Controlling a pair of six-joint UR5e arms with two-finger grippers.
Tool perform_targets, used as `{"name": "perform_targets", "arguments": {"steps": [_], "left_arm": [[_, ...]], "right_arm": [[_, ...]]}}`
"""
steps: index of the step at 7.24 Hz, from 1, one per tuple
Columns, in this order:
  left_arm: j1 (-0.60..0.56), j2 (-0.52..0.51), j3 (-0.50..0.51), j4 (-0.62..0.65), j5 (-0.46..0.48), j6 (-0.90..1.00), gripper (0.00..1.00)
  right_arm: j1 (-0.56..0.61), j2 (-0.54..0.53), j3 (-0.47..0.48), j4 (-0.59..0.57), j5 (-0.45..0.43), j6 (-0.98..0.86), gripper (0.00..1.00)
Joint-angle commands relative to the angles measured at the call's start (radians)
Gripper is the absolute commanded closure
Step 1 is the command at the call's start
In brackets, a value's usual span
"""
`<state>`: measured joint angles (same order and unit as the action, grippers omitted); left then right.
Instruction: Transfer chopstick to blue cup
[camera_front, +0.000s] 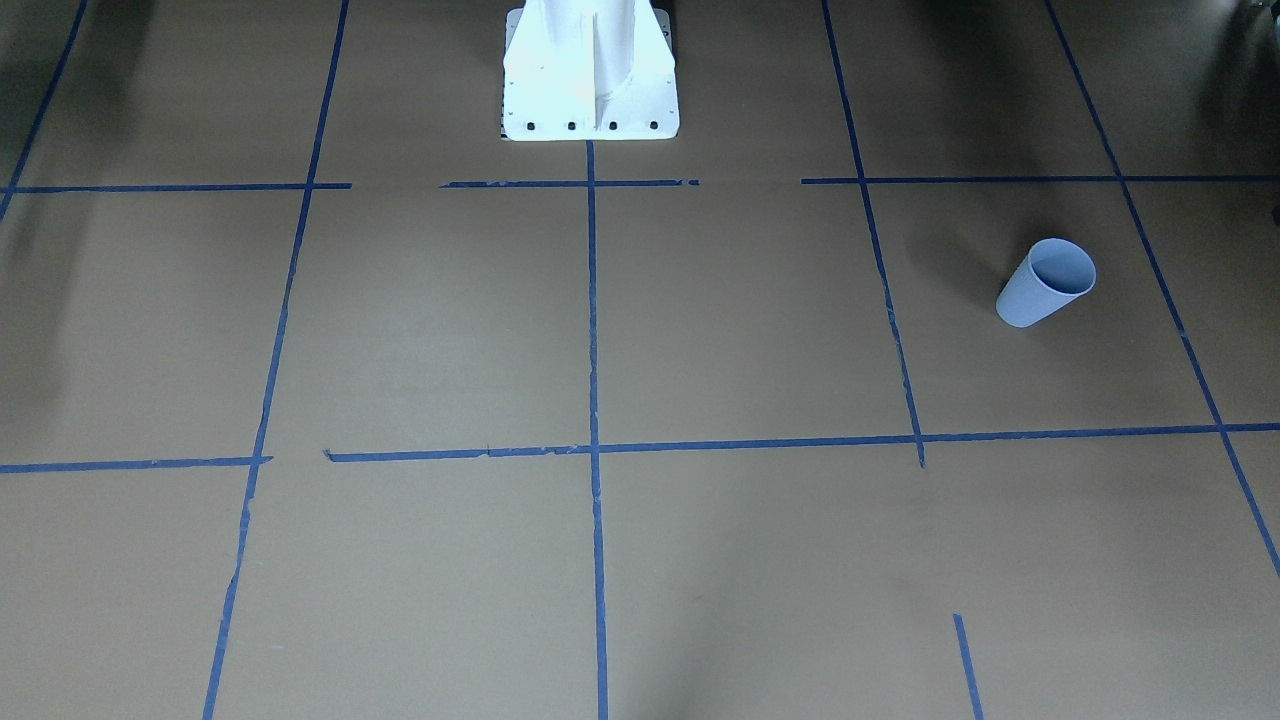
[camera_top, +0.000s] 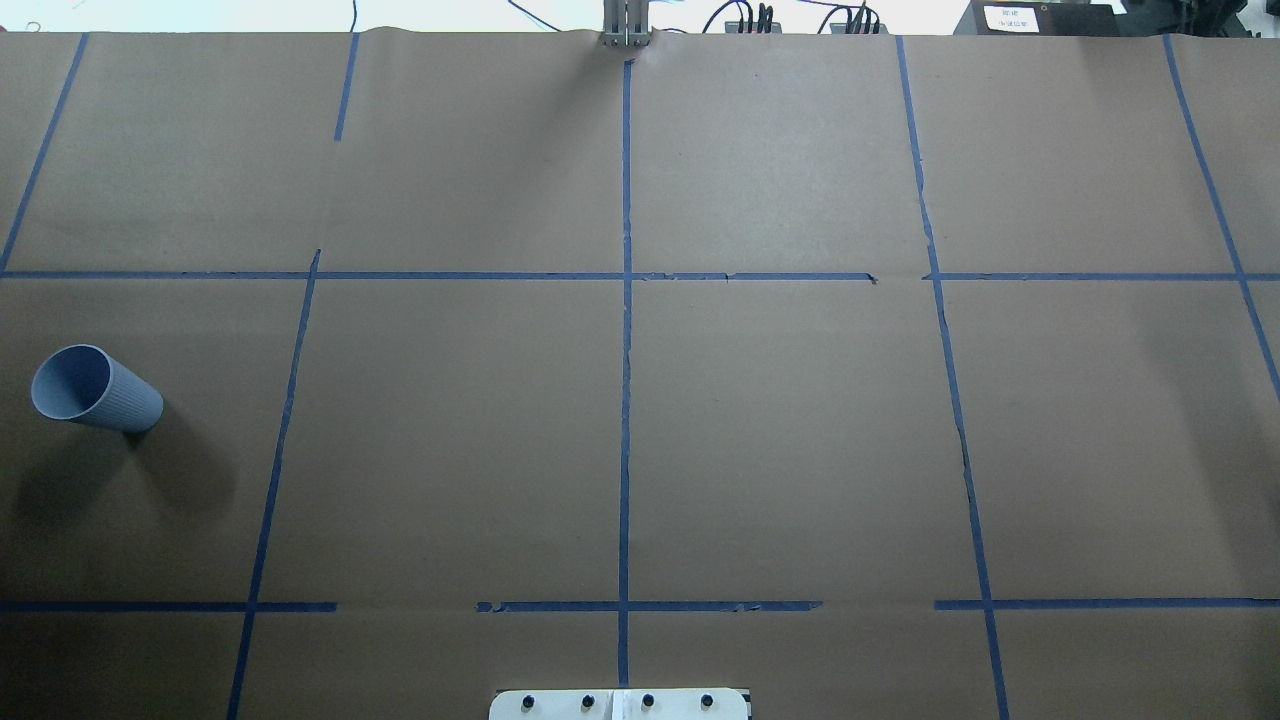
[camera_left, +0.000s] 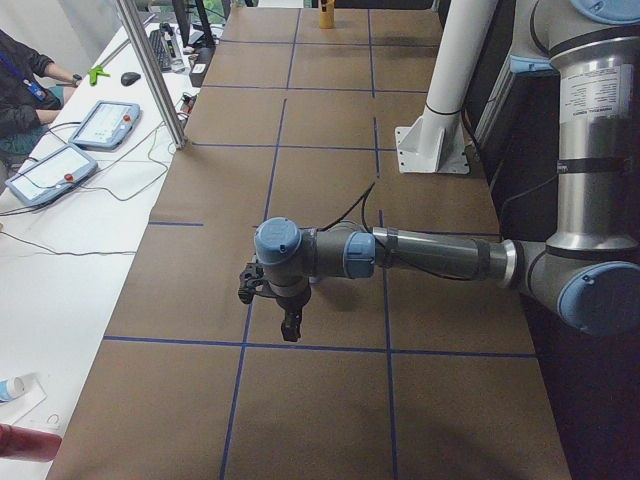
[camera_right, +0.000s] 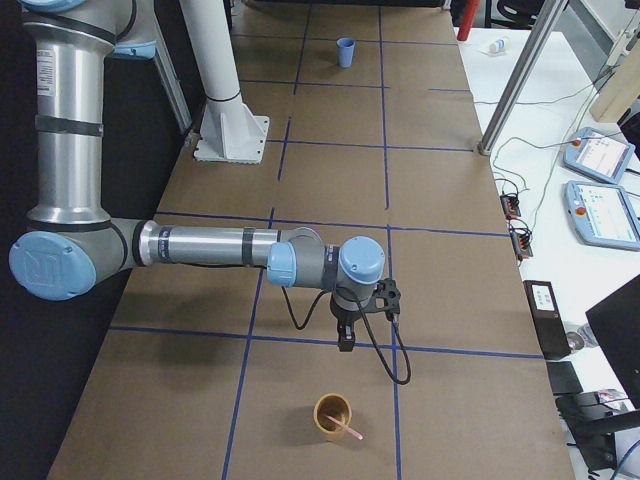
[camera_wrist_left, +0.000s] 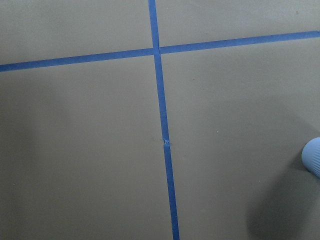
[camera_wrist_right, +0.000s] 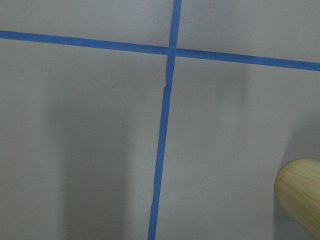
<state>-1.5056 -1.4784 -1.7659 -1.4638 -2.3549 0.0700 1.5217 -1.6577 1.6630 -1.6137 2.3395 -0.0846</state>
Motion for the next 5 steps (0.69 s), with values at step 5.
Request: {"name": "perform_targets", "arguments": {"steps": [5], "left_arm": [[0.018,-0.114,-0.006,-0.044,-0.014,0.007,0.0]], "right_arm": [[-0.002,0.007,0.0,0.0,0.004,-0.001,0.0]]}}
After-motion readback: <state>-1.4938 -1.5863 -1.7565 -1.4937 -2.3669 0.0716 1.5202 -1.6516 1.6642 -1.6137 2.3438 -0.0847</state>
